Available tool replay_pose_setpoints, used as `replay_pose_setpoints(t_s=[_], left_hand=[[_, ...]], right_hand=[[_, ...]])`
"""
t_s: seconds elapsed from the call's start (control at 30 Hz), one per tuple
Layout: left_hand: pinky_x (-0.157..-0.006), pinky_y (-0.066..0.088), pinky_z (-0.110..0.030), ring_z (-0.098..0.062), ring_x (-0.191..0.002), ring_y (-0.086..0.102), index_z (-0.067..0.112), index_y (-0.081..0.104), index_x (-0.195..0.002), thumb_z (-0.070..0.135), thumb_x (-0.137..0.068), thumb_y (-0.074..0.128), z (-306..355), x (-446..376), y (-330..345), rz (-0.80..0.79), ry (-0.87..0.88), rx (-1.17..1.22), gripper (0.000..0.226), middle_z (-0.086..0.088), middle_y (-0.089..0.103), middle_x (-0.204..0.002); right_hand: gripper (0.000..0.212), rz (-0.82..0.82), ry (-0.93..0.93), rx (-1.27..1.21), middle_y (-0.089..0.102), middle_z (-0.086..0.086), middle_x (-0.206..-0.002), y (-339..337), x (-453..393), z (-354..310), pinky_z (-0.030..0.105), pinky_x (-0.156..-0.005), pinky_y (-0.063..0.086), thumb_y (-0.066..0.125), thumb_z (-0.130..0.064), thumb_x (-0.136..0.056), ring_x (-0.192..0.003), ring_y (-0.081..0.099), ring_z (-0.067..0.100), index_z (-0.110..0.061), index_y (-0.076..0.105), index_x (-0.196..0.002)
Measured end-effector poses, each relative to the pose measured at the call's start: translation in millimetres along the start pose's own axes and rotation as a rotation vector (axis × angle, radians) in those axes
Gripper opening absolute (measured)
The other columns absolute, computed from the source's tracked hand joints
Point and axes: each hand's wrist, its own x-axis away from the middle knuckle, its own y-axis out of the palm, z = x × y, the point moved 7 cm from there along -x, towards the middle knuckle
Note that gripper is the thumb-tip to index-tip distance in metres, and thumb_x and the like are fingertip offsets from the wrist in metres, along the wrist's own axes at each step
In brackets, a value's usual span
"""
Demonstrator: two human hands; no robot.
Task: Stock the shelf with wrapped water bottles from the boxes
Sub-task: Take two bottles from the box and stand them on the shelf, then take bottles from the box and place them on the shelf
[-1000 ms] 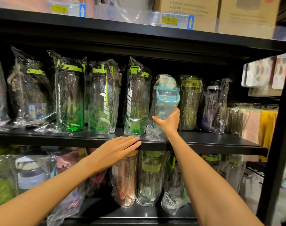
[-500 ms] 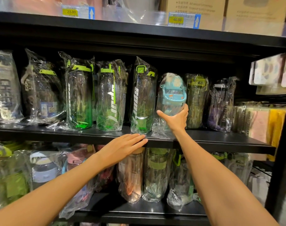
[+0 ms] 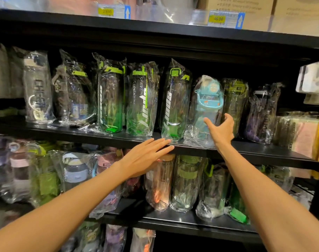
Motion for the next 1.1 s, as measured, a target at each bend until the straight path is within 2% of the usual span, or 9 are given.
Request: replay_pose_setpoints(t_s=[0.2, 0.33, 0.43, 0.5, 0.63, 0.7, 0.8, 0.97, 1.1], left_hand=[[-0.099, 0.044, -0.036, -0.022, -0.123, 0.053, 0.011, 0.051, -0.133, 0.016, -0.085, 0.042, -18.5, 58.3, -27.8, -0.051, -0.057, -0.072, 0.05, -0.01, 0.052, -0.137], [-0.097, 0.045, -0.038, -0.022, -0.122, 0.054, 0.008, 0.054, -0.129, 0.013, -0.076, 0.068, -43.2, 114.6, -45.5, -0.093, -0.111, -0.082, 0.055, -0.01, 0.054, -0.135], [-0.092, 0.049, -0.037, -0.022, -0.118, 0.057, 0.008, 0.059, -0.125, 0.02, -0.081, 0.047, -58.5, 160.0, -58.9, -0.14, -0.15, -0.081, 0.047, -0.009, 0.058, -0.13], [-0.095, 0.047, -0.036, -0.021, -0.119, 0.056, 0.008, 0.056, -0.128, 0.021, -0.08, 0.055, -67.4, 191.7, -65.0, -0.153, -0.169, -0.079, 0.049, -0.009, 0.056, -0.132], [-0.101, 0.038, -0.033, -0.023, -0.117, 0.057, 0.007, 0.058, -0.125, 0.021, -0.072, 0.075, -77.5, 260.1, -72.4, -0.101, -0.173, -0.088, 0.057, -0.01, 0.057, -0.13], [-0.1, 0.03, -0.032, -0.025, -0.116, 0.056, 0.005, 0.055, -0.126, 0.021, -0.082, 0.061, -74.9, 296.6, -72.7, -0.072, -0.155, -0.058, 0.047, -0.012, 0.057, -0.129], [-0.095, 0.036, -0.035, -0.026, -0.112, 0.055, 0.002, 0.057, -0.122, 0.025, -0.086, 0.039, -70.3, 351.0, -59.9, -0.118, -0.159, -0.003, 0.046, -0.015, 0.06, -0.123], [-0.09, 0.046, -0.036, -0.029, -0.11, 0.06, -0.001, 0.057, -0.122, 0.026, -0.087, 0.037, -35.3, 439.7, -13.8, -0.24, -0.18, 0.116, 0.049, -0.017, 0.06, -0.124], [-0.093, 0.047, -0.041, -0.031, -0.115, 0.057, -0.002, 0.053, -0.128, 0.018, -0.087, 0.061, 9.1, 507.7, 28.0, -0.356, -0.272, 0.24, 0.046, -0.019, 0.055, -0.13]], right_hand=[[0.054, 0.084, -0.362, 0.153, 0.048, 0.012, -0.135, -9.3, 50.9, -21.2, 0.048, -0.104, 0.028, 0.049, -0.037, -0.082, -0.125, 0.043, 0.031, -0.007, 0.049, -0.127], [0.057, -0.049, -0.534, 0.175, 0.053, 0.012, -0.133, 17.6, 100.6, -41.4, 0.049, -0.103, 0.029, 0.038, -0.044, -0.083, -0.125, 0.046, 0.031, -0.008, 0.054, -0.125], [0.056, -0.184, -0.63, 0.234, 0.055, 0.014, -0.132, 42.9, 150.2, -57.7, 0.053, -0.101, 0.034, 0.036, -0.042, -0.086, -0.124, 0.048, 0.034, -0.006, 0.055, -0.126], [0.056, -0.258, -0.681, 0.275, 0.056, 0.015, -0.131, 59.6, 190.6, -67.0, 0.055, -0.102, 0.035, 0.036, -0.041, -0.087, -0.125, 0.049, 0.033, -0.005, 0.055, -0.126], [0.055, -0.353, -0.684, 0.326, 0.057, 0.013, -0.131, 96.9, 271.9, -74.4, 0.055, -0.101, 0.037, 0.036, -0.04, -0.088, -0.124, 0.05, 0.032, -0.005, 0.058, -0.124], [0.054, -0.38, -0.666, 0.351, 0.057, 0.013, -0.13, 115.4, 317.0, -73.4, 0.053, -0.1, 0.039, 0.036, -0.04, -0.088, -0.123, 0.051, 0.032, -0.005, 0.058, -0.124], [0.049, -0.462, -0.621, 0.391, 0.054, 0.014, -0.133, 140.1, 388.4, -64.7, 0.049, -0.103, 0.035, 0.041, -0.034, -0.091, -0.126, 0.048, 0.031, -0.006, 0.056, -0.127], [0.052, -0.636, -0.53, 0.454, 0.051, 0.012, -0.137, 160.5, 493.9, -16.6, 0.047, -0.106, 0.032, 0.039, -0.037, -0.09, -0.129, 0.044, 0.028, -0.007, 0.053, -0.13], [0.053, -0.753, -0.403, 0.494, 0.05, 0.015, -0.138, 163.1, 563.2, 47.7, 0.048, -0.107, 0.03, 0.038, -0.037, -0.092, -0.13, 0.044, 0.031, -0.004, 0.052, -0.131]])
